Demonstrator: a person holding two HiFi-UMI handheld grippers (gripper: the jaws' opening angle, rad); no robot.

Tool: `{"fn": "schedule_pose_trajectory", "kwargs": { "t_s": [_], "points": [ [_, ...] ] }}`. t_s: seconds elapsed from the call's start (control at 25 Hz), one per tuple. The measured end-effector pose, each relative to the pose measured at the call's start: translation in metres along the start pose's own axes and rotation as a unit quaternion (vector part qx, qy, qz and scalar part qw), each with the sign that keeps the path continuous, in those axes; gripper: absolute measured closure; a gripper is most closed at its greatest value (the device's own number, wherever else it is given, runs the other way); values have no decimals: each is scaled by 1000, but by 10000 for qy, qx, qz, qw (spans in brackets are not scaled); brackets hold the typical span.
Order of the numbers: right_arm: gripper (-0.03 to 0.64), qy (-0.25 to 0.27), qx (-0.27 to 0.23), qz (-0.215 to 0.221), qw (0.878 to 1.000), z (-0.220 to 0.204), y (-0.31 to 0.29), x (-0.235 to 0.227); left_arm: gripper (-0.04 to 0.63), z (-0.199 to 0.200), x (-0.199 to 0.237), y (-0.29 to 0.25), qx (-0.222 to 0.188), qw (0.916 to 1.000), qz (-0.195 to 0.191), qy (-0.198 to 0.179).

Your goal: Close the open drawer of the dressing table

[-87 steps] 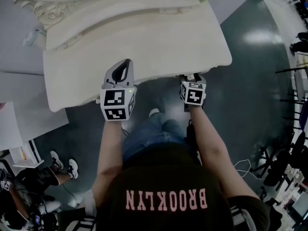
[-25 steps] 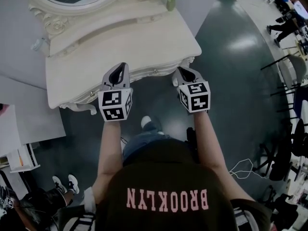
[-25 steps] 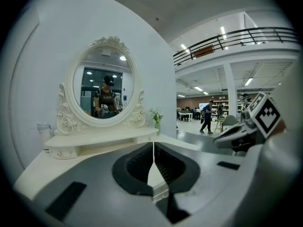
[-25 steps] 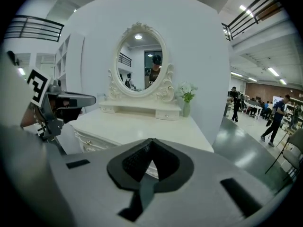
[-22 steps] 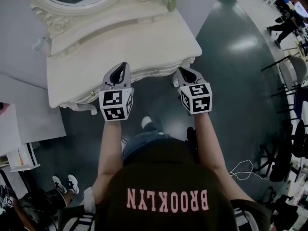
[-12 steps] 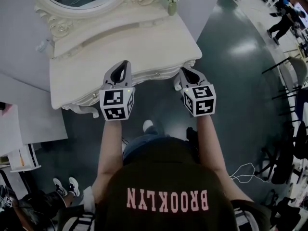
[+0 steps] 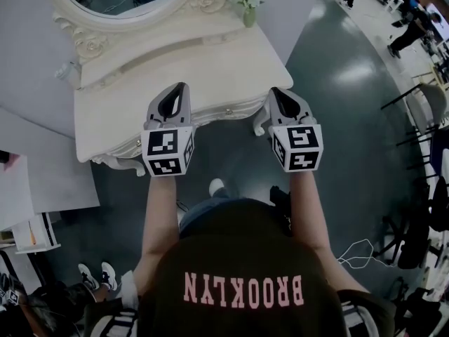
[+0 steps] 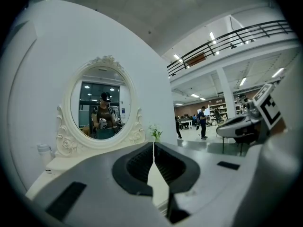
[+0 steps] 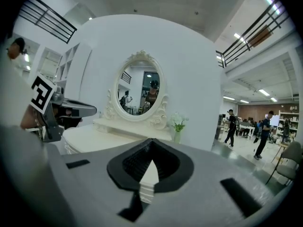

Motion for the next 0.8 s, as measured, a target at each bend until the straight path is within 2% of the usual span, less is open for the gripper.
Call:
{"fn": "schedule_pose_trajectory", "kwargs": {
  "t_s": [0.28,0.8],
  "points": [
    [620,151,-465,-203,9986,21,11,-5,586,11,-3,5,-220,9997,-93,-74],
    [620,123,-445,-199,9987,20,17,-5,586,12,-7,6,-227,9996,-128,-59]
  ]
}}
Point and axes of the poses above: the fingertips, and each gripper's own axes: y backward along the fingers, x to its left, z out of its top, the point moved 10 cm from there along y, backward along the fingers, and after that the axes turned 10 degrees about y, right-handed, at the moved point
